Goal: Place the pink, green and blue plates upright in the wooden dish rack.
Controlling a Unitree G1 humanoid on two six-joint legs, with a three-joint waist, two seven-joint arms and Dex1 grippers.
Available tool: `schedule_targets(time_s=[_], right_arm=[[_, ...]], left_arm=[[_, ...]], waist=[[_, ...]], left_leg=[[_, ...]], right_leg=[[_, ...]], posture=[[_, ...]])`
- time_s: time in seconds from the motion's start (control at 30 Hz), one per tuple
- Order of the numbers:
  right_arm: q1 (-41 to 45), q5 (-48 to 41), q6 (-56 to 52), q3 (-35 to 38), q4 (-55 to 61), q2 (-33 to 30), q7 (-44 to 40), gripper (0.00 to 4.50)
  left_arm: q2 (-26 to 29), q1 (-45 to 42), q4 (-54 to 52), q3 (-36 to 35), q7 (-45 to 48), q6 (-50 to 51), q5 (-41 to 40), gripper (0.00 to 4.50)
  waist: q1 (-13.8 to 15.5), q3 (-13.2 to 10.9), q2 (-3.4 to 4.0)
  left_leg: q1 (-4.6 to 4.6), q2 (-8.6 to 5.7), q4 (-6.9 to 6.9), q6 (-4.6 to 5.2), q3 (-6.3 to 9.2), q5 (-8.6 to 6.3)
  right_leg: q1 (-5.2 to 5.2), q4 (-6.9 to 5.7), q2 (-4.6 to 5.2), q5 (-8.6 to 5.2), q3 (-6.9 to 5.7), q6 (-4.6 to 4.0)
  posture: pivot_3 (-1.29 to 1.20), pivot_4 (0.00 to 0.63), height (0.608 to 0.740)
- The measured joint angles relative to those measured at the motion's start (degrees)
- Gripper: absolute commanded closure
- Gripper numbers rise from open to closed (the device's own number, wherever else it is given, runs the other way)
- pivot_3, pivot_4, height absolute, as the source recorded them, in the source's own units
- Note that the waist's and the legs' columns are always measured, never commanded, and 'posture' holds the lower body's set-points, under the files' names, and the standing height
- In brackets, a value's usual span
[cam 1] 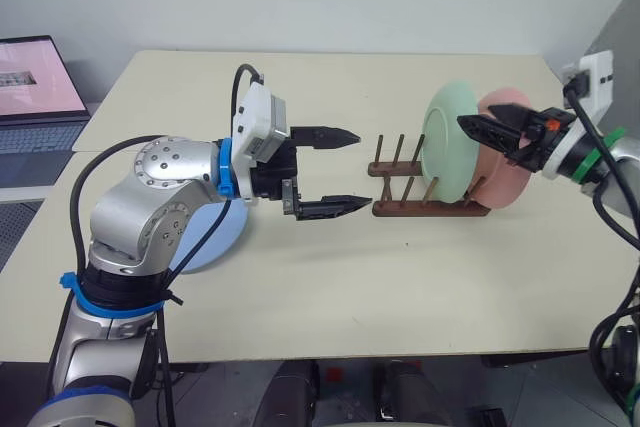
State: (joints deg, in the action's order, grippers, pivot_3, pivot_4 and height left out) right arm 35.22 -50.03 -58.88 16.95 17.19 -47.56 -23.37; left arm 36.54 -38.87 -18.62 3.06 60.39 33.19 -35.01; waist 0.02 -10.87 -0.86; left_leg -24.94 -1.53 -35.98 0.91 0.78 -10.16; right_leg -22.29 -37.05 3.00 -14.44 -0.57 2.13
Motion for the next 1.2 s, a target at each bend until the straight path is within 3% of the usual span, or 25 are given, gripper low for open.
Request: schedule_targets(time_s=[0.13,0.37,0.7,0.9,1.03,1.2], right_arm=[[1.3,5.1,4.9,-1.3,0.1,-6.0,-5.0,0.01],[-1.6,8.4,12.2,-4.6,3.2,-14.8,-21.7,0.01],[1.7,8.6,17.1,-13.6,6.3,-11.2,-32.8,0.01],[8.1,9.7,19.3,-19.5,5.3,-5.0,-37.4,0.01],[9.3,11.1,20.5,-22.1,4.1,-2.7,-40.2,0.01],[10.6,13.0,21.9,-24.2,3.4,-1.5,-43.7,0.01]], left_arm=[[-0.3,0.2,0.0,0.0,-1.2,0.2,0.0,0.0],[3.8,7.0,0.0,-2.8,-6.0,0.4,2.8,0.0],[6.0,20.6,-3.5,-15.8,-20.9,6.4,5.1,0.0],[-5.6,28.2,-5.2,-32.4,-41.3,12.5,5.9,0.0],[-9.1,31.2,-4.9,-40.9,-48.9,17.7,4.6,0.0],[-11.6,33.2,-2.9,-46.2,-54.0,25.1,2.1,0.0]], waist=[[0.0,0.0,0.0],[-0.4,0.0,-0.01],[-0.1,0.0,-0.01],[0.0,0.0,-0.1],[0.1,0.0,-0.13],[0.8,0.0,-0.17]], left_leg=[[0.0,0.0,-0.01,0.0,0.0,0.0],[0.01,0.06,0.08,0.0,0.0,-0.01],[0.0,0.08,0.06,-0.03,0.05,-0.03],[0.01,0.1,0.06,-0.06,0.12,-0.04],[0.01,0.1,0.04,-0.07,0.1,-0.05],[0.03,0.1,0.01,-0.27,0.15,-0.17]], right_leg=[[0.0,0.02,0.0,-0.02,0.0,-0.02],[-0.03,0.04,0.01,-0.03,0.02,-0.04],[-0.05,0.08,0.08,-0.21,0.0,-0.37],[-0.05,0.06,0.12,-0.2,-0.12,-0.36],[-0.04,0.08,0.13,-0.19,-0.1,-0.36],[-0.12,0.06,0.13,-0.18,-0.13,-0.38]], posture=[[0.0,0.15,0.74],[0.0,0.15,0.74],[0.0,0.15,0.74],[0.0,0.15,0.74],[0.0,0.15,0.74],[0.0,0.15,0.74]])
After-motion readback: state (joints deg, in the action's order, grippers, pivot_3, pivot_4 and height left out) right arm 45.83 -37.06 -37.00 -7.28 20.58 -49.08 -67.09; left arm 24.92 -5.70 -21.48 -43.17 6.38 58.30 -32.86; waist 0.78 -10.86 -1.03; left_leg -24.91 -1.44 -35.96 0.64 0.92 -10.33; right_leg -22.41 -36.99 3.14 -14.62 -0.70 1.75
